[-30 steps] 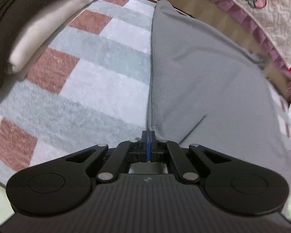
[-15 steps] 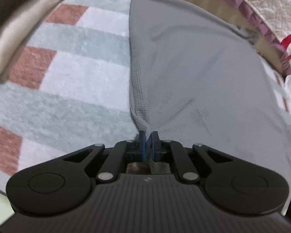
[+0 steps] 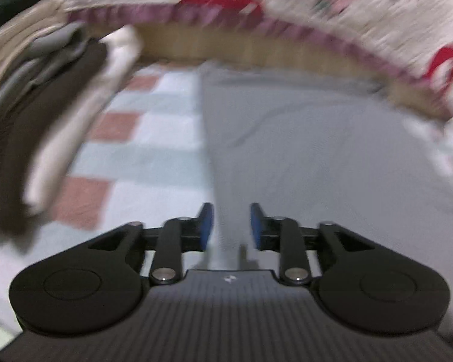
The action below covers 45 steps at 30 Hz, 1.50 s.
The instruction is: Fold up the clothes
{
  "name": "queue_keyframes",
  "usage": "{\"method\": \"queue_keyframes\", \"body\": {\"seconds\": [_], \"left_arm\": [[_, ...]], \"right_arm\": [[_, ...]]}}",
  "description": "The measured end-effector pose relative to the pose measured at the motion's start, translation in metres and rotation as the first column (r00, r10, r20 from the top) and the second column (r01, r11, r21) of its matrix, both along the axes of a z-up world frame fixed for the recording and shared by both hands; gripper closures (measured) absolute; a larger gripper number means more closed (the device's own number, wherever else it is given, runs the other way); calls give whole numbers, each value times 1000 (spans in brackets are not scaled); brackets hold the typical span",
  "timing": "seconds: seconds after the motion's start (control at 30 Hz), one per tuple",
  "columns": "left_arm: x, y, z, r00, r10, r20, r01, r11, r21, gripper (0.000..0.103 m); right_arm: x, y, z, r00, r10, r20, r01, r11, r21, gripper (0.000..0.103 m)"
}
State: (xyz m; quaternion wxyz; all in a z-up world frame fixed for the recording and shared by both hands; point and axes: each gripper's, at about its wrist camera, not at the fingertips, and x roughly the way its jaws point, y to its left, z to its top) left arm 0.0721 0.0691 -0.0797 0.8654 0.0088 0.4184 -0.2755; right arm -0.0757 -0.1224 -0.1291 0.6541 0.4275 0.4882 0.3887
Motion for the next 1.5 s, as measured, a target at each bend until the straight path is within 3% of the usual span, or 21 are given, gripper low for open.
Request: {"method": "queue_keyframes", "body": {"seconds": [0.03,0.1,0.17,0.23,0.3,0.33,0.47,0.5,0.57,0.67,0.73,0.83,0.9,1.03,1.07,1.1,1.13,1.17,1.33,1.37,1.5], "left_arm": [[-5,-2,6,999,-30,25,31,999,-32,76],[-15,-12,5,990,-138,-8,138,989,-57,76],[-26,-22,-2,971,-229,-70,226,973,-54,76],[-38,-32,-14,940,-303,-157,302,953,-34,74],[-48,-44,-25,905,-365,-217,379,925,22,73],[-55,-51,-29,894,-386,-229,412,908,78,70],[-75,-78,-37,883,-419,-214,465,843,270,62],[-75,-82,-34,878,-427,-215,473,841,264,62],[-74,-91,-24,872,-440,-214,482,849,215,62],[-80,-115,-6,862,-485,-146,506,837,206,62],[-84,-135,1,859,-500,-114,512,840,179,62],[-86,-163,0,880,-463,-110,474,871,126,60],[-85,-180,-10,895,-431,-117,445,883,152,60],[-90,-192,-19,894,-425,-140,440,893,96,60],[-93,-191,-21,894,-426,-141,440,894,84,60],[-98,-191,-22,893,-431,-133,443,893,84,60],[-100,-189,-23,892,-434,-124,445,891,87,60],[-101,-185,-25,897,-428,-115,438,894,91,60],[-90,-174,-31,909,-390,-150,400,916,39,60],[-87,-174,-32,911,-383,-156,392,920,32,60],[-82,-175,-32,919,-361,-159,366,931,2,60]], "right_arm": [[-5,-13,8,999,-9,39,9,1000,-14,48],[-18,-40,20,990,-54,127,62,997,-56,44],[-39,-74,24,977,-158,142,171,981,-86,43],[-73,-117,29,927,-339,159,362,920,-150,43],[-113,-162,37,828,-525,196,559,798,-225,43],[-134,-186,43,759,-614,217,651,713,-259,43],[-212,-263,57,428,-856,291,882,324,-343,43],[-229,-279,60,358,-882,308,900,238,-364,43],[-256,-298,61,247,-918,311,910,109,-400,43],[-276,-308,54,146,-956,256,899,20,-438,42],[-277,-312,48,125,-963,238,884,-1,-468,42],[-277,-328,27,97,-978,185,880,-2,-475,42],[-268,-334,19,89,-983,161,855,-8,-519,42],[-248,-347,5,72,-990,119,783,-18,-621,42],[-242,-342,8,93,-983,156,774,-27,-632,41],[-235,-333,15,127,-968,218,771,-42,-635,41],[-228,-325,21,161,-947,278,769,-57,-637,54],[-221,-316,28,194,-921,336,766,-72,-638,100],[-186,-272,61,350,-725,593,763,-146,-629,98],[-176,-259,68,406,-663,629,756,-144,-639,98],[-137,-205,73,627,-460,629,711,9,-703,99]]}}
